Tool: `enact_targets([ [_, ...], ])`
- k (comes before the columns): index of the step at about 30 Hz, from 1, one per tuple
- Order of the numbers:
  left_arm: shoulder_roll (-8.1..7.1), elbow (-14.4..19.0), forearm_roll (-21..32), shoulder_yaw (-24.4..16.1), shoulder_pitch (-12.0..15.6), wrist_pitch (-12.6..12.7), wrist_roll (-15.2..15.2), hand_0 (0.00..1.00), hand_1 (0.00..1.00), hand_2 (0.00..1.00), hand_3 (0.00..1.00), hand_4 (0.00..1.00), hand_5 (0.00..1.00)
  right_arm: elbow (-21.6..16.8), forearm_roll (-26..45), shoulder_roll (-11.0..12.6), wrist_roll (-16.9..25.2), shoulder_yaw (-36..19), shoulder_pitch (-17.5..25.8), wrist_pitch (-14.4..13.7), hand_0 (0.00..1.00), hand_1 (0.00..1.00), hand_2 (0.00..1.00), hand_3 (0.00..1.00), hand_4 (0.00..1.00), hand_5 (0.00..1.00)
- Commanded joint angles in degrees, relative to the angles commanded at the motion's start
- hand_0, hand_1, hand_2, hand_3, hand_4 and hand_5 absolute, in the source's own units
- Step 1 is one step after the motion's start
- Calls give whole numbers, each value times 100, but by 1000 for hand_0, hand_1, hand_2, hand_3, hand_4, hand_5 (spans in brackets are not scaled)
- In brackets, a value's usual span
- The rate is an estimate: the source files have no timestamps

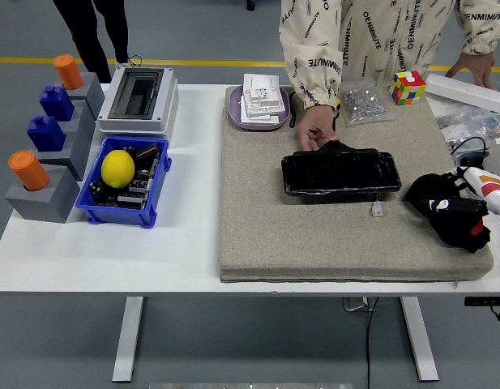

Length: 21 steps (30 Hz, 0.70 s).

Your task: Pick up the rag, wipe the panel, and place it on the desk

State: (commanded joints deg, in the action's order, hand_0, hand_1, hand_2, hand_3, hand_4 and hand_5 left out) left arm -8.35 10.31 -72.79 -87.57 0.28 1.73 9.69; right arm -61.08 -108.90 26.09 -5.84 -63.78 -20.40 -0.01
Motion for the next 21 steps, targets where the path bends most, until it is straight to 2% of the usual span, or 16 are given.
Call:
enact_targets([
  [12, 21, 0, 6, -7, -13, 2, 2, 643, 691, 731, 565, 593, 469, 208, 55, -116, 115, 65, -7, -227, 699, 683, 762, 741, 998, 657],
  [21, 35, 0, 43, 37, -42, -1, -4, 643, 691, 730, 564, 594, 468, 338, 105, -237, 419, 88, -31, -645, 678, 666, 742, 736, 998, 627],
])
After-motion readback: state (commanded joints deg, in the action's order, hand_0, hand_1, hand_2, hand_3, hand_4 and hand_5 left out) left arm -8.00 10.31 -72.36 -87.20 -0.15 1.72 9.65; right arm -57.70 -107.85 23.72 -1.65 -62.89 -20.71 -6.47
